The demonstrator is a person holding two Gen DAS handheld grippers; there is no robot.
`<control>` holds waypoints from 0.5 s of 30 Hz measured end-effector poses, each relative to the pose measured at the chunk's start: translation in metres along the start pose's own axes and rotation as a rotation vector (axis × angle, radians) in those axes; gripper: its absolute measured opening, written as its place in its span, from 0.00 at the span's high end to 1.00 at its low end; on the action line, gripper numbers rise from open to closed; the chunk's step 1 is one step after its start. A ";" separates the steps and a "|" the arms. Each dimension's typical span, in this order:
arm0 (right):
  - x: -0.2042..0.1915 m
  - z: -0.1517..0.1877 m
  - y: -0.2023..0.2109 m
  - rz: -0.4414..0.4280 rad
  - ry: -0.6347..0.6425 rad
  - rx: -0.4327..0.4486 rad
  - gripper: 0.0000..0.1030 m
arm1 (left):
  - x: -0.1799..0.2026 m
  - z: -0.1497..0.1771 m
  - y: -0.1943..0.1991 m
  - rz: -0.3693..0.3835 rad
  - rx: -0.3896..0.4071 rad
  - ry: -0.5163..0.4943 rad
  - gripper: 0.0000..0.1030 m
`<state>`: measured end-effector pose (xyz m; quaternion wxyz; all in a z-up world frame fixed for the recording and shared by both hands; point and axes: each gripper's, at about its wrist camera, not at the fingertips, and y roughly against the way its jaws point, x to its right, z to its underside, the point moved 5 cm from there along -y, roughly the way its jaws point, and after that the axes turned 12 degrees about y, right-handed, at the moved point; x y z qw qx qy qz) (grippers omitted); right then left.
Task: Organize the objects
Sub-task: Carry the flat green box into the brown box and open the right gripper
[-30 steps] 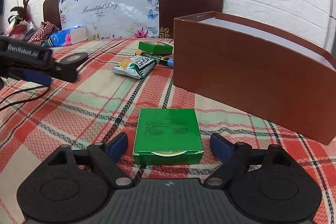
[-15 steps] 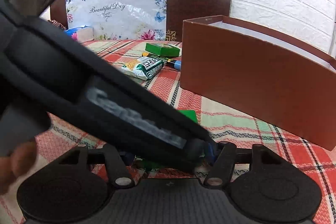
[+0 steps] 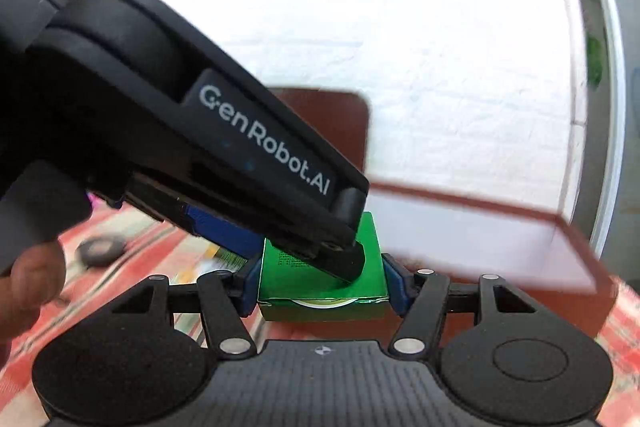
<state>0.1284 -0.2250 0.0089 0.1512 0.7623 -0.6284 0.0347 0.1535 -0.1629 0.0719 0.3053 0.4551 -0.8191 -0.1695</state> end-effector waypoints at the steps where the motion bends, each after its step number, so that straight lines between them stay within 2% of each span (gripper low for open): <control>1: 0.006 -0.005 -0.008 0.008 -0.006 0.009 0.42 | 0.002 -0.007 -0.006 -0.005 0.009 -0.010 0.44; 5: 0.027 -0.012 -0.043 0.032 -0.025 -0.009 0.42 | -0.001 -0.027 -0.038 -0.019 -0.003 0.004 0.44; 10: 0.047 0.001 -0.088 0.078 -0.079 -0.118 0.41 | -0.020 -0.035 -0.072 -0.124 -0.020 0.023 0.42; 11: 0.051 0.005 -0.094 0.075 -0.103 -0.133 0.30 | -0.026 -0.034 -0.075 -0.133 -0.027 0.036 0.38; 13: 0.060 0.012 -0.100 0.074 -0.169 -0.156 0.15 | -0.030 -0.033 -0.076 -0.110 -0.022 0.049 0.38; 15: 0.062 0.015 -0.101 0.080 -0.186 -0.164 0.14 | -0.028 -0.032 -0.073 -0.103 -0.014 0.029 0.35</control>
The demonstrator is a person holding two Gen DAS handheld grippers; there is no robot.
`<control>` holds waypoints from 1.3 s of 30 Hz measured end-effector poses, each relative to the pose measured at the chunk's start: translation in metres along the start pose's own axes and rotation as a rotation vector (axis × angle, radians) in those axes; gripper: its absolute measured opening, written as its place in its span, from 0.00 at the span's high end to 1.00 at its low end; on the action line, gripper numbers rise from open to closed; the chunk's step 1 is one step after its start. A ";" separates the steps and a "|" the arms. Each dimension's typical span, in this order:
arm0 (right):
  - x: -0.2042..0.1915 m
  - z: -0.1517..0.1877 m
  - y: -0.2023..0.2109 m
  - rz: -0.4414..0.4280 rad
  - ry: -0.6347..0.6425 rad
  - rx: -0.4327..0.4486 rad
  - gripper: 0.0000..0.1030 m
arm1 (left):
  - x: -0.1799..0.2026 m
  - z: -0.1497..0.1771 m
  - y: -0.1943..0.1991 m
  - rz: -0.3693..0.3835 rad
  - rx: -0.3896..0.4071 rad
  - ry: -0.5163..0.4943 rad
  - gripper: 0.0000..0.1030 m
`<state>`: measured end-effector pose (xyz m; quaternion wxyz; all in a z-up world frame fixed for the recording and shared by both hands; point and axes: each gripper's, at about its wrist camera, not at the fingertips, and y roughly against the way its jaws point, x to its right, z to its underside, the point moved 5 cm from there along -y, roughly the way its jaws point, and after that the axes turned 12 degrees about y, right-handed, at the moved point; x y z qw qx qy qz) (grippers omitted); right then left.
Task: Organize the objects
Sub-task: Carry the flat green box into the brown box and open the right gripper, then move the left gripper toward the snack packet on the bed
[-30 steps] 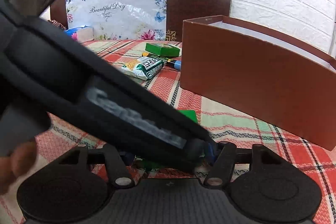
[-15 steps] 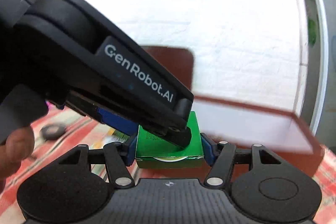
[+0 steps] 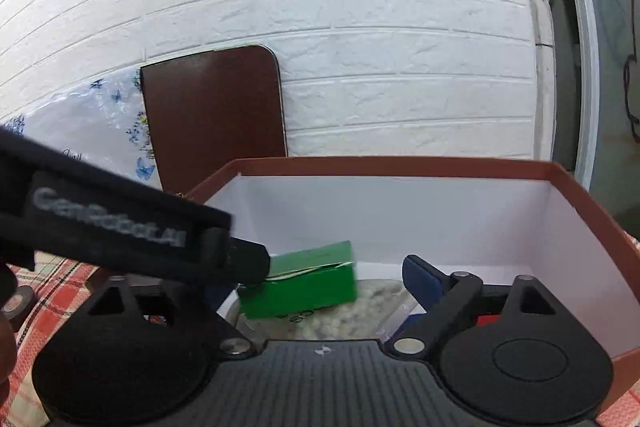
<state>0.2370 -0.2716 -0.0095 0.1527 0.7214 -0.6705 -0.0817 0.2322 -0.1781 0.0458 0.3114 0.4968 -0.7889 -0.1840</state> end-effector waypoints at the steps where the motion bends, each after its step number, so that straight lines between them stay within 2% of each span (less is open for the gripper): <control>1: 0.000 0.001 0.002 0.004 -0.003 0.006 0.14 | 0.001 0.000 0.003 0.009 0.008 0.001 0.34; 6: -0.001 0.009 0.041 0.058 0.014 0.105 0.13 | -0.004 0.005 0.031 0.030 0.087 -0.005 0.29; 8: -0.014 0.012 0.056 0.084 0.032 0.143 0.11 | -0.009 0.009 0.040 0.056 0.091 0.004 0.29; 10: -0.022 0.013 0.070 0.080 0.037 0.160 0.11 | -0.013 0.015 0.052 0.070 0.109 0.011 0.28; 14: -0.031 0.013 0.078 0.054 0.086 0.174 0.11 | -0.030 0.033 0.069 0.044 0.125 0.026 0.26; 19: -0.060 0.027 0.077 -0.088 0.086 0.066 0.13 | -0.078 0.062 0.080 -0.052 0.097 0.073 0.26; 21: -0.074 0.036 0.069 -0.165 0.103 -0.011 0.18 | -0.105 0.072 0.083 -0.105 0.082 0.111 0.26; 23: -0.085 0.044 0.061 -0.230 0.105 -0.091 0.27 | -0.133 0.083 0.087 -0.164 0.071 0.150 0.26; 25: -0.096 0.053 0.057 -0.262 0.123 -0.148 0.31 | -0.161 0.095 0.091 -0.224 0.068 0.181 0.26; 28: -0.109 0.059 0.058 -0.278 0.174 -0.174 0.32 | -0.202 0.111 0.094 -0.313 0.065 0.230 0.27; 30: -0.115 0.060 0.058 -0.286 0.197 -0.184 0.32 | -0.213 0.118 0.102 -0.340 0.135 0.182 0.26; 32: -0.122 0.062 0.057 -0.292 0.224 -0.196 0.32 | -0.215 0.120 0.102 -0.352 0.160 0.168 0.23; 36: -0.132 0.064 0.061 -0.299 0.264 -0.202 0.32 | -0.208 0.121 0.098 -0.362 0.163 0.121 0.21; 39: -0.140 0.063 0.054 -0.302 0.279 -0.200 0.33 | -0.210 0.121 0.100 -0.342 0.170 0.136 0.21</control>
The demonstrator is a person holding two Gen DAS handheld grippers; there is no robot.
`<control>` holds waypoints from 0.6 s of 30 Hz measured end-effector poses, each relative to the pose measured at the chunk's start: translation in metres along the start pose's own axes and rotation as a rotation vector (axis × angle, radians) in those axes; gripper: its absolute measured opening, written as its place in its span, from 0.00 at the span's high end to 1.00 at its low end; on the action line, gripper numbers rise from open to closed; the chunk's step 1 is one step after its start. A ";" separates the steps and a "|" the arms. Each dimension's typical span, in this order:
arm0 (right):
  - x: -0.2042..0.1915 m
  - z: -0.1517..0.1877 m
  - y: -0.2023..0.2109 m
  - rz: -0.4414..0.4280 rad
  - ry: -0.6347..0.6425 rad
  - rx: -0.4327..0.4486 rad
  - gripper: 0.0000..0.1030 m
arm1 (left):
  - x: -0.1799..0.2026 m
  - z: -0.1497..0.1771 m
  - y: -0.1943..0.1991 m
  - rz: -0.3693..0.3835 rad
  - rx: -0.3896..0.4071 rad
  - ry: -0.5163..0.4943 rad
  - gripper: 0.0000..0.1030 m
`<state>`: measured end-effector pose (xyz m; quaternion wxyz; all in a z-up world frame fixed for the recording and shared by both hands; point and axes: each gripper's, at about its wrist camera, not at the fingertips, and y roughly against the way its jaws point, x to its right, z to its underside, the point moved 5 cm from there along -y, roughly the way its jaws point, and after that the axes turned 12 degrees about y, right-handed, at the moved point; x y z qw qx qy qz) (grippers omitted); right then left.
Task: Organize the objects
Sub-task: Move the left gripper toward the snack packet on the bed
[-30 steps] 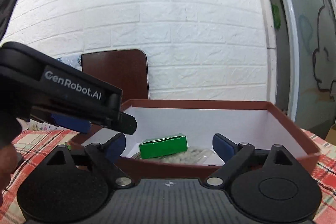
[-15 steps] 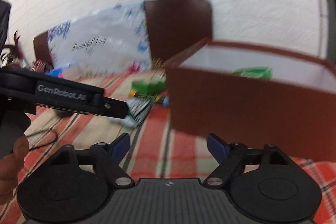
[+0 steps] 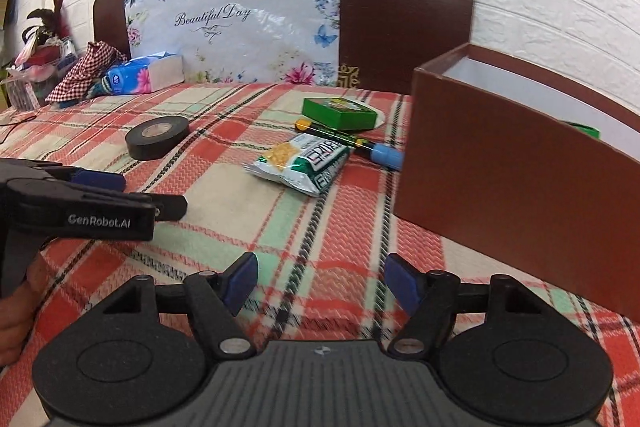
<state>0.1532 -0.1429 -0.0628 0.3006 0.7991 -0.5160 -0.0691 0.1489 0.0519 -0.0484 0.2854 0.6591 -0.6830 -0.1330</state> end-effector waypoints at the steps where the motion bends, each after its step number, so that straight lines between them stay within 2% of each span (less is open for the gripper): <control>1: -0.002 -0.002 -0.003 0.001 0.004 0.000 0.33 | -0.002 -0.001 0.000 0.008 0.001 0.011 0.20; 9: -0.004 -0.034 -0.035 0.028 0.030 0.046 0.32 | -0.008 -0.002 0.002 0.049 0.014 0.077 0.19; 12: 0.006 -0.046 -0.063 0.037 -0.004 0.017 0.27 | -0.016 -0.004 0.002 0.042 0.028 0.127 0.19; 14: 0.008 -0.053 -0.079 0.030 -0.011 -0.003 0.19 | -0.018 -0.005 0.001 0.030 0.032 0.140 0.19; 18: -0.001 -0.065 -0.103 0.011 0.052 -0.016 0.20 | -0.015 -0.004 0.000 0.013 0.030 0.117 0.19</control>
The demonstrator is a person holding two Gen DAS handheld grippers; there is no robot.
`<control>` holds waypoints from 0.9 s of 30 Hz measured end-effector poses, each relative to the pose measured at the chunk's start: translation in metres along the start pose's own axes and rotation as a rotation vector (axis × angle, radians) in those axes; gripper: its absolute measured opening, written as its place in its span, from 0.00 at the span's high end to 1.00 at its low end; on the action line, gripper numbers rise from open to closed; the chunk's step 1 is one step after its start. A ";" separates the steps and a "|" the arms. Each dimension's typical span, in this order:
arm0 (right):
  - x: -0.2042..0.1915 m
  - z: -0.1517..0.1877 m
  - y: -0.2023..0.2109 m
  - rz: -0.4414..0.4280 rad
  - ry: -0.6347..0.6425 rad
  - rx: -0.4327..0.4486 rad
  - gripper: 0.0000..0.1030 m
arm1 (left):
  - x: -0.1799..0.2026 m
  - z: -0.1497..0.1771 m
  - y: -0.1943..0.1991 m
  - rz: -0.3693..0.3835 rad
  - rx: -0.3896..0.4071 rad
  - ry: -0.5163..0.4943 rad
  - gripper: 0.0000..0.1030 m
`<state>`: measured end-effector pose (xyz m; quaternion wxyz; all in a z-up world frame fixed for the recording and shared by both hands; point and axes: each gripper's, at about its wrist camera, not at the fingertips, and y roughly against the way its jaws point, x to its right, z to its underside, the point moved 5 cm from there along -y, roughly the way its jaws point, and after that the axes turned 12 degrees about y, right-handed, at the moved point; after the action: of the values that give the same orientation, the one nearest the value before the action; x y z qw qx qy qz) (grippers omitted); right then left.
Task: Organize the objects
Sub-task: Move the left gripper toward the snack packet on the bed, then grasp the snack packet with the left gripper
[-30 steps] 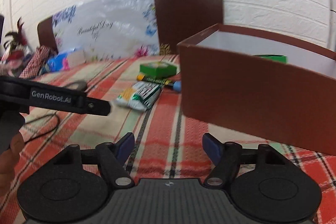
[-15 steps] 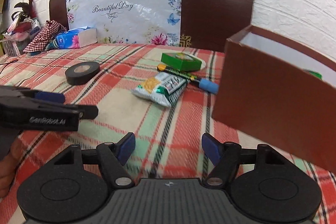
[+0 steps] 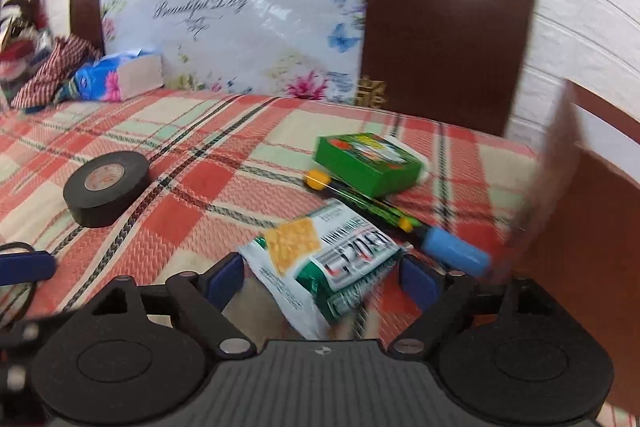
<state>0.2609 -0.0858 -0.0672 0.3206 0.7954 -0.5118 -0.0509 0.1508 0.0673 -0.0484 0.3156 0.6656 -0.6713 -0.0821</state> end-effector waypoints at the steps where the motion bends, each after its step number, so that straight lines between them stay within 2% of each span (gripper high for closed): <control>1: -0.001 -0.002 -0.003 -0.013 0.005 0.001 0.26 | 0.000 0.000 0.000 -0.002 -0.001 -0.003 0.18; 2: -0.001 -0.004 -0.005 -0.031 0.000 0.002 0.40 | 0.000 0.001 -0.001 -0.003 -0.003 -0.006 0.18; 5: -0.004 -0.004 -0.001 -0.049 0.009 0.015 0.70 | 0.002 0.001 -0.001 -0.010 -0.006 -0.021 0.17; 8: -0.009 0.001 0.008 -0.053 0.033 0.018 0.90 | 0.003 0.002 -0.002 -0.017 -0.009 -0.033 0.16; 11: -0.009 0.012 0.024 -0.052 0.044 0.020 0.94 | 0.006 0.003 -0.002 -0.027 -0.010 -0.047 0.16; 19: 0.003 0.060 0.080 -0.027 0.016 0.005 0.94 | 0.009 0.002 -0.002 -0.041 -0.035 -0.064 0.15; 21: 0.005 0.070 0.092 -0.018 0.003 0.007 0.94 | 0.013 -0.002 0.000 -0.014 -0.058 -0.039 0.15; 22: 0.007 0.074 0.096 -0.015 -0.007 0.012 0.89 | 0.017 -0.005 0.002 0.016 -0.068 -0.014 0.15; 23: 0.008 0.077 0.098 -0.015 -0.019 0.017 0.78 | 0.022 -0.010 0.003 0.035 -0.067 -0.004 0.15; 25: 0.010 0.077 0.097 -0.005 -0.035 0.014 0.71 | 0.038 -0.021 0.004 0.057 -0.047 -0.023 0.14; 27: 0.009 0.077 0.095 -0.004 -0.041 0.015 0.70 | 0.055 -0.033 -0.001 0.071 -0.030 -0.061 0.09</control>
<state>0.1593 -0.1549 -0.0725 0.3038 0.7977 -0.5170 -0.0642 0.1741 0.0253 -0.0062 0.3077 0.6339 -0.7023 -0.1011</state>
